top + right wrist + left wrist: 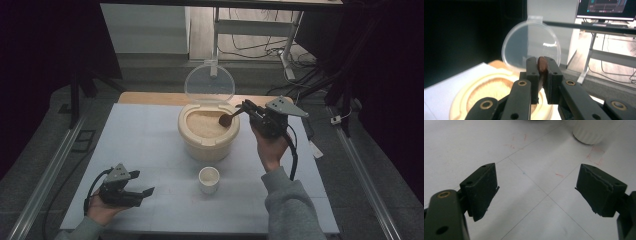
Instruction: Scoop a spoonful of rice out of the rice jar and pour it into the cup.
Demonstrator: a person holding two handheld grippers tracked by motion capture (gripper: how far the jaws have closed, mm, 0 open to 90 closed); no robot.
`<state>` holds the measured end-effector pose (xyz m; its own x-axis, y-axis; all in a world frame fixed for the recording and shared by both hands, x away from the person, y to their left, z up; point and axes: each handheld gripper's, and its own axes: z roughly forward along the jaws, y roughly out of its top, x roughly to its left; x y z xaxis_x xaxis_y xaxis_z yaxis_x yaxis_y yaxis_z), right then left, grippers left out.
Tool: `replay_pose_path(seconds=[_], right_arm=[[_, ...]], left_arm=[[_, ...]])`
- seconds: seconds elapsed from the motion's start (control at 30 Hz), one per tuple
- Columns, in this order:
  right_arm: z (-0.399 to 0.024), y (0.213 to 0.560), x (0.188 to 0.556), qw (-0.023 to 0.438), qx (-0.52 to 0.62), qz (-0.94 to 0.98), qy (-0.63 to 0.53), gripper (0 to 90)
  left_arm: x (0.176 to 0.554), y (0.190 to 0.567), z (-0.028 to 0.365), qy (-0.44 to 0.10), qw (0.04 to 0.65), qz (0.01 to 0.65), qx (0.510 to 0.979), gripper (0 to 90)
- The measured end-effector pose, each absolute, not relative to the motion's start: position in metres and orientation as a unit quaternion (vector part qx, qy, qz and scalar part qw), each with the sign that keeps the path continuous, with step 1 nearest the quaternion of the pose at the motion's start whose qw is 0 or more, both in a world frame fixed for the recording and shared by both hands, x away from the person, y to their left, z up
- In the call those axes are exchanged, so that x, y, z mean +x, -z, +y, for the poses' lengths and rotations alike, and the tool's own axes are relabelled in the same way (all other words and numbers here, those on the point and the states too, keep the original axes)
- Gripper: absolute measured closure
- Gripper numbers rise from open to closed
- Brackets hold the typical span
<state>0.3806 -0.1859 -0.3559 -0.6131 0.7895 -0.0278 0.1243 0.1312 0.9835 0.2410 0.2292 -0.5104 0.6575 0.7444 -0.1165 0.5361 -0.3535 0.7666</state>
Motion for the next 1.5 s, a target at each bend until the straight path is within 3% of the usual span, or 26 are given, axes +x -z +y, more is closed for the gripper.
replay_pose_path(seconds=[0.63, 1.5], right_arm=[[-0.201, 0.394, 0.404, 0.124, 0.467, 0.623, -0.615, 82.4], [-0.221, 0.407, 0.416, 0.006, 0.576, 0.518, -0.633, 83.0]], left_arm=[[0.242, 0.511, 0.229, -0.125, 0.409, 0.394, 0.814, 17.1], [0.242, 0.51, 0.229, -0.124, 0.411, 0.392, 0.813, 17.2]])
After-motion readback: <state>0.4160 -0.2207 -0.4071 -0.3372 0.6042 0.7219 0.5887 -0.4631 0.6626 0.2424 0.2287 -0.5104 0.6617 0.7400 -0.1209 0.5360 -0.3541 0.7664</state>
